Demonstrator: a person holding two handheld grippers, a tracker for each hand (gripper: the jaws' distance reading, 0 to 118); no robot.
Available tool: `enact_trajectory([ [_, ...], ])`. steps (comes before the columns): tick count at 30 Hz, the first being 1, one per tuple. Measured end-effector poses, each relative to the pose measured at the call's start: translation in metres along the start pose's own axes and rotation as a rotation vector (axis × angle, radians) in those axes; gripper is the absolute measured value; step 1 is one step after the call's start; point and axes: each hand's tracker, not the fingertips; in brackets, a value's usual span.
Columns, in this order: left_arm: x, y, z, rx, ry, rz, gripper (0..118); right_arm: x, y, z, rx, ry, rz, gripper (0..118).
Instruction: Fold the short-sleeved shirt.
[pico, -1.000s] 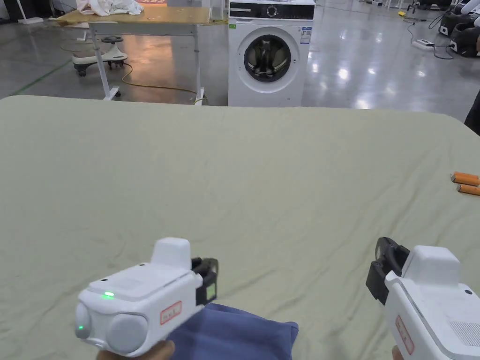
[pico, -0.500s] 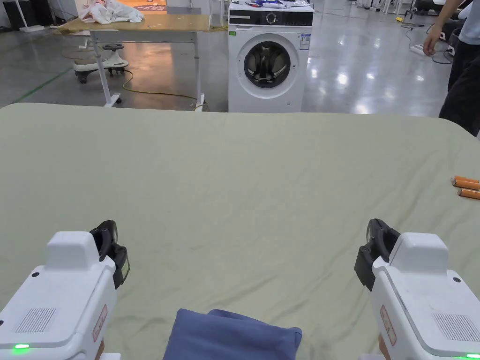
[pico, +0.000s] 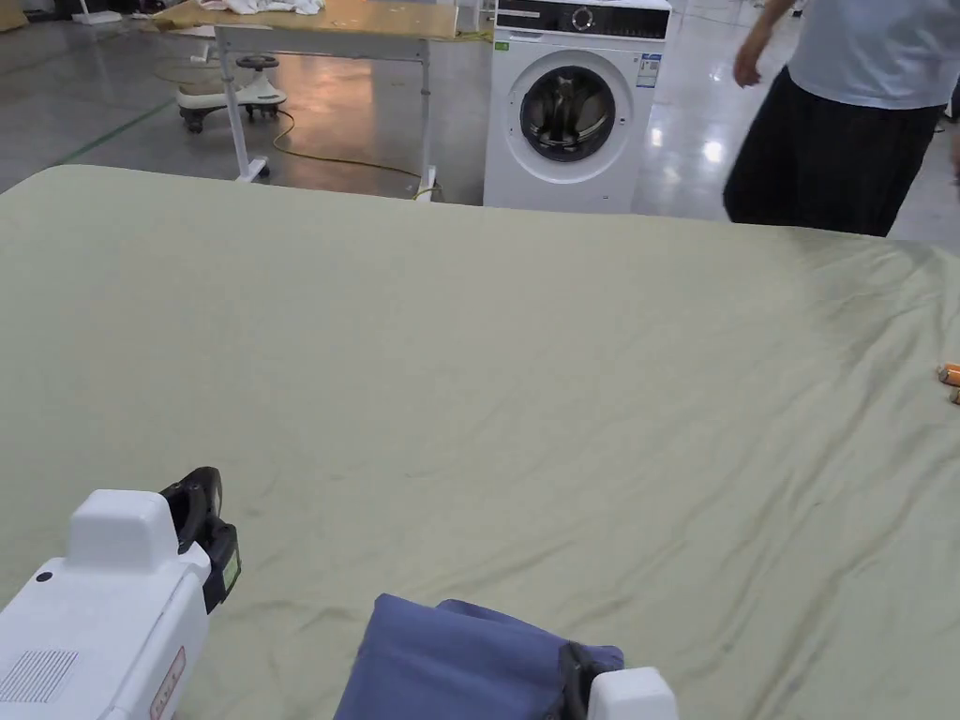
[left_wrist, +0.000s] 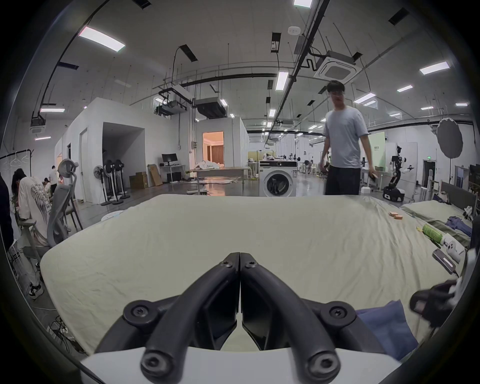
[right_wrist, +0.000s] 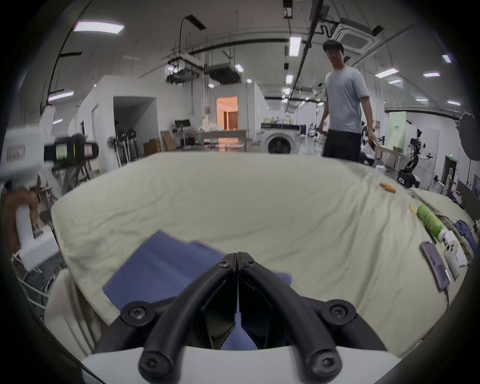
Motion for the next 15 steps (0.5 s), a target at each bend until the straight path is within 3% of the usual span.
enact_trajectory([
  [7,-0.003,-0.02,0.003,-0.09,-0.063,0.003,1,0.009,-0.04,-0.039,-0.091,-0.062,-0.018,0],
  [10,-0.007,-0.027,0.001,-0.186,-0.153,0.032,1,0.005,-0.039,-0.036,-0.067,-0.075,0.038,0],
  [14,-0.019,-0.033,-0.016,-0.366,-0.332,0.147,3,0.008,-0.04,-0.035,-0.067,-0.07,0.027,0],
  [15,-0.022,-0.035,-0.023,-0.417,-0.386,0.184,10,0.007,-0.04,-0.034,-0.067,-0.071,0.028,0],
])
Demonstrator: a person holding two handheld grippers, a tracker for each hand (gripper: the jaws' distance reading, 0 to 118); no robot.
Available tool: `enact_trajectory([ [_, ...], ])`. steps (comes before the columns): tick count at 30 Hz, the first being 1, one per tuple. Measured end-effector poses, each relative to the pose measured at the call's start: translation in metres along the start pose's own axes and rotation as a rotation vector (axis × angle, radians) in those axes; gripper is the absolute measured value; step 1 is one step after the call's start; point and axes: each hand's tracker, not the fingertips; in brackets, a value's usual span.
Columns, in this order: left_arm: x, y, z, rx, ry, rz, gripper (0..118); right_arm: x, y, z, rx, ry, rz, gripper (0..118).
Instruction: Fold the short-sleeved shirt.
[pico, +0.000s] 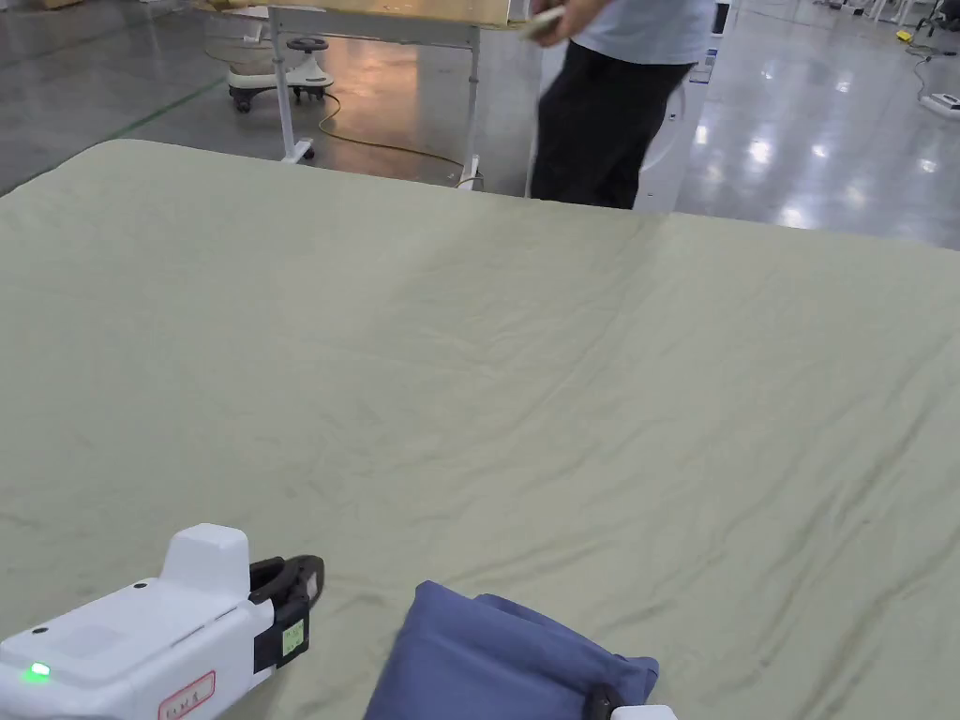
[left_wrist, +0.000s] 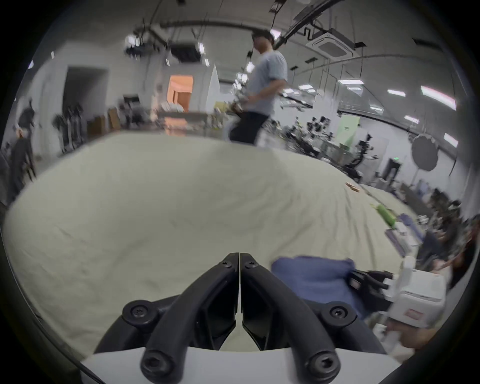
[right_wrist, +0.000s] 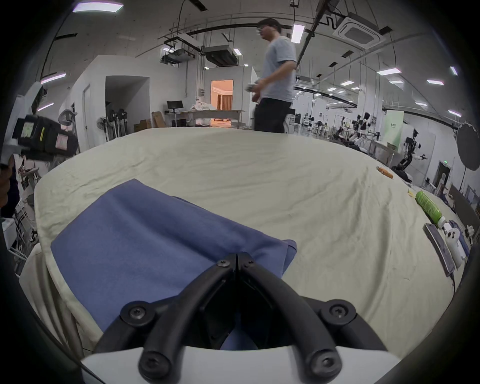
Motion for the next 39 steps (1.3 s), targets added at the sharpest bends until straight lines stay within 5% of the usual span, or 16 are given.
enact_trajectory([
  [2,-0.015,0.002,-0.013,-0.106,-0.117,0.09,32,0.001,0.0,0.0,-0.002,0.001,0.0,0],
  [4,-0.029,0.001,-0.031,-0.206,-0.24,0.186,67,0.002,-0.001,0.001,-0.005,0.004,-0.004,0],
  [10,-0.048,-0.011,-0.085,-0.37,-0.506,0.371,95,0.007,-0.001,0.002,-0.017,0.015,-0.022,0],
  [19,-0.047,-0.04,-0.14,-0.474,-0.773,0.555,91,0.008,0.0,0.003,-0.024,0.022,-0.018,0],
  [22,-0.044,-0.045,-0.153,-0.502,-0.748,0.55,69,0.008,0.001,0.004,-0.025,0.025,-0.02,0],
  [24,-0.043,-0.046,-0.158,-0.506,-0.689,0.511,44,0.009,0.0,0.003,-0.026,0.023,-0.02,0],
  [28,-0.036,-0.051,-0.151,-0.5,-0.676,0.521,24,0.009,0.0,0.002,-0.027,0.024,-0.021,0],
  [39,-0.027,-0.045,-0.107,-0.394,-0.616,0.537,18,0.005,0.013,0.004,0.004,0.044,0.005,0],
])
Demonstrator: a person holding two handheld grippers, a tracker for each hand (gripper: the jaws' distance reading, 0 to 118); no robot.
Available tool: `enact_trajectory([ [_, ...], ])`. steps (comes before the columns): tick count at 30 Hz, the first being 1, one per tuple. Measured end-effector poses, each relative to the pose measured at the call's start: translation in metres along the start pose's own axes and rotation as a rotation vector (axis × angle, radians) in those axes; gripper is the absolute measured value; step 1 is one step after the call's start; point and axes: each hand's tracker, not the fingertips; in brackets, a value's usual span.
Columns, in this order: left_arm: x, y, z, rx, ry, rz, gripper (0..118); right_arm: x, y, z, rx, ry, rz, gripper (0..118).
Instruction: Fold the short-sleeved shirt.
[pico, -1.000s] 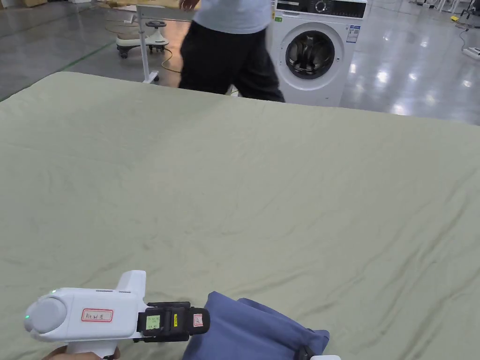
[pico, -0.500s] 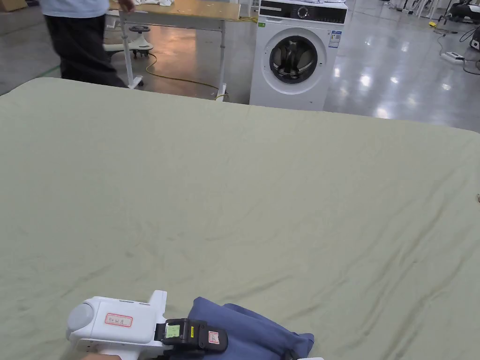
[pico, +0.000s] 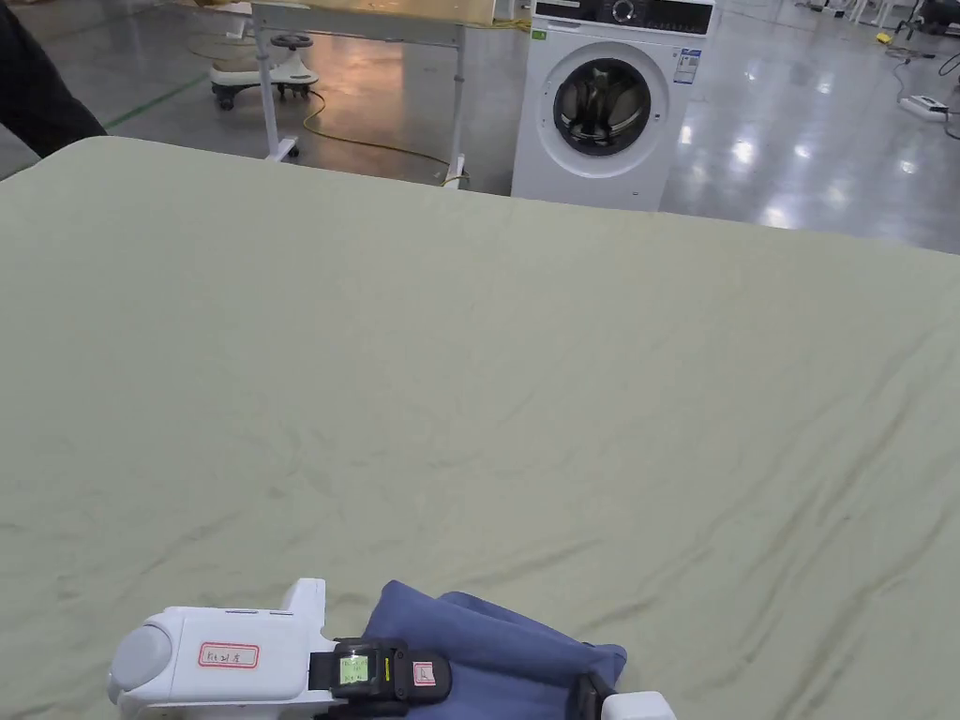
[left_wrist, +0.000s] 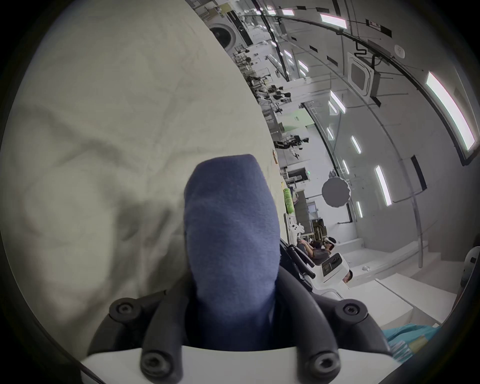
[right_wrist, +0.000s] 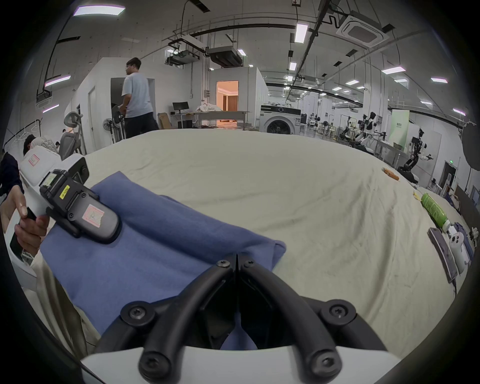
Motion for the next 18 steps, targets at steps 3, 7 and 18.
enact_trajectory([
  [3,0.01,-0.001,0.024,0.041,0.013,0.011,18,-0.002,0.014,-0.002,0.031,0.006,-0.002,0],
  [7,0.013,0.016,0.072,0.089,0.058,-0.002,18,0.006,0.045,-0.003,0.083,0.005,-0.002,0],
  [18,0.007,0.088,0.26,0.181,0.428,-0.099,18,0.069,0.124,-0.003,0.246,-0.116,-0.003,0],
])
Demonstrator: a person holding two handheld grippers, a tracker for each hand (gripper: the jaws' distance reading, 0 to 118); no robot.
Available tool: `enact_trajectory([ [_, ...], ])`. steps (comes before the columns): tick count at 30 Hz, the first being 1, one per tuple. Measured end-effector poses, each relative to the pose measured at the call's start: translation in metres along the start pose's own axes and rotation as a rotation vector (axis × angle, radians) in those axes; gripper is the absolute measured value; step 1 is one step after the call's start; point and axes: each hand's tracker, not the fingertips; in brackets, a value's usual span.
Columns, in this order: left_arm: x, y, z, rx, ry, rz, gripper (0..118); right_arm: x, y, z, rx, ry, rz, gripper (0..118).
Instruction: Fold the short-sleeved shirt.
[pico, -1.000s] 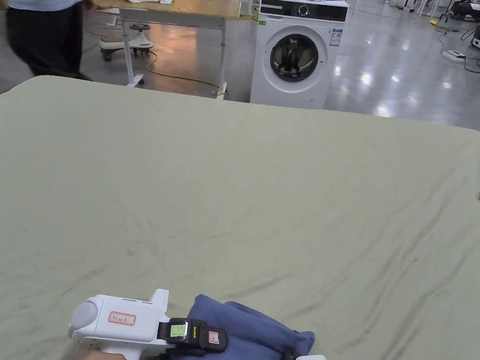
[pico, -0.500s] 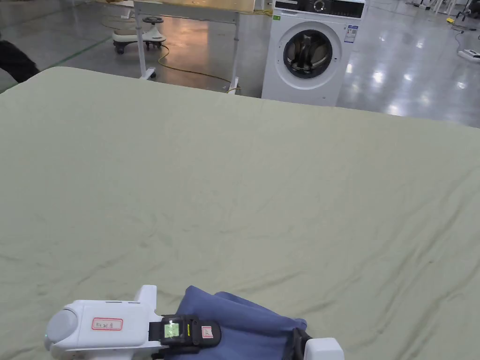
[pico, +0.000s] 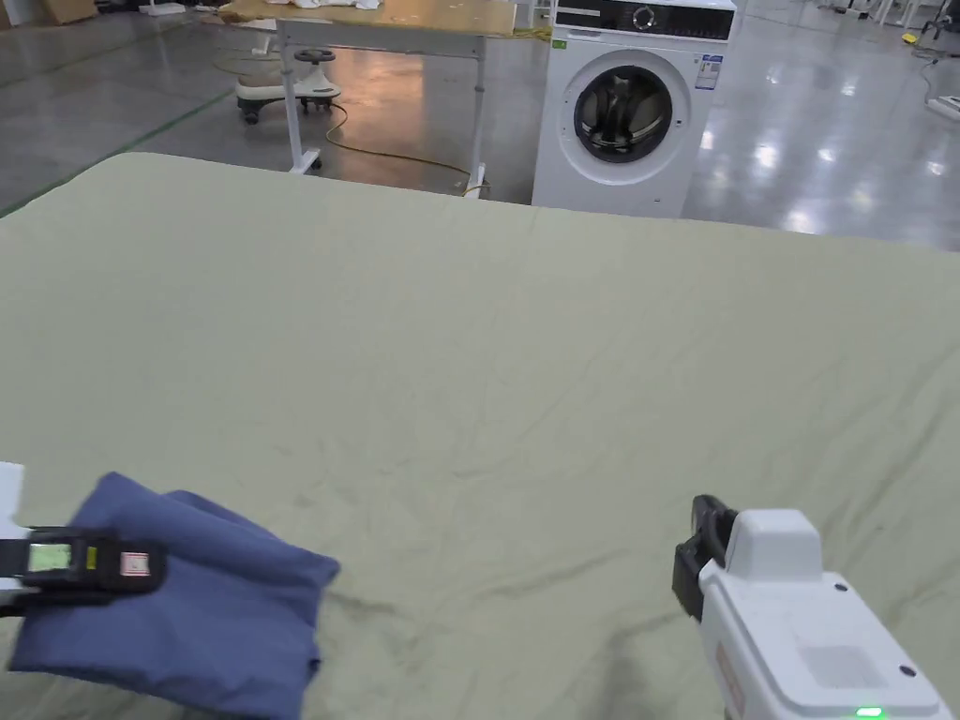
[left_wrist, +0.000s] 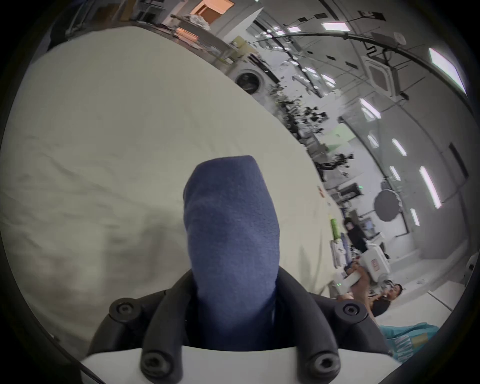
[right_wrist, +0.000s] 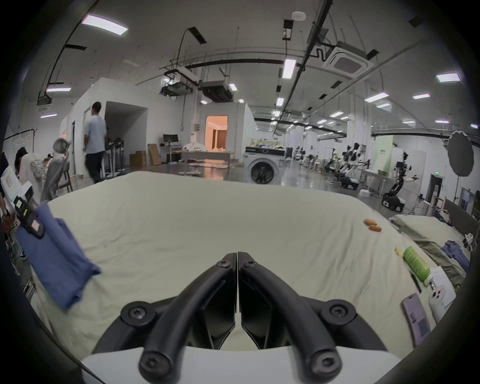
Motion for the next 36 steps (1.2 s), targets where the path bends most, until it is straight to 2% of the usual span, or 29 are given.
enact_trajectory([
  [5,-0.037,0.033,0.064,0.042,0.214,0.023,18,0.031,0.023,-0.003,0.042,-0.064,-0.019,0],
  [8,-0.054,0.052,0.094,0.033,0.33,0.019,18,0.046,0.029,-0.003,0.045,-0.073,-0.057,0],
  [13,-0.059,0.067,0.12,0.036,0.538,0.016,18,0.054,0.027,-0.002,0.039,-0.099,-0.055,0],
  [17,-0.068,0.074,0.117,0.022,0.598,0.012,19,0.051,0.022,0.0,0.032,-0.099,-0.054,0],
  [20,-0.073,0.075,0.105,0.009,0.65,0.01,27,0.047,0.02,0.001,0.028,-0.093,-0.058,0],
  [23,-0.068,0.073,0.096,0.01,0.762,-0.007,47,0.046,0.018,0.0,0.022,-0.09,-0.058,0],
  [24,-0.067,0.073,0.096,0.017,0.784,-0.013,58,0.046,0.018,0.0,0.02,-0.088,-0.055,0],
  [25,-0.063,0.073,0.096,0.021,0.817,-0.026,62,0.045,0.018,0.0,0.022,-0.09,-0.046,0],
  [28,-0.056,0.074,0.101,0.04,0.942,-0.075,62,0.044,0.017,0.0,0.033,-0.104,0.017,0],
  [31,-0.043,0.074,0.11,0.093,0.997,-0.107,62,0.045,0.018,0.0,0.032,-0.098,0.015,0],
  [36,-0.021,0.069,0.109,0.171,0.921,-0.141,61,0.045,0.015,0.0,0.029,-0.097,0.02,0],
])
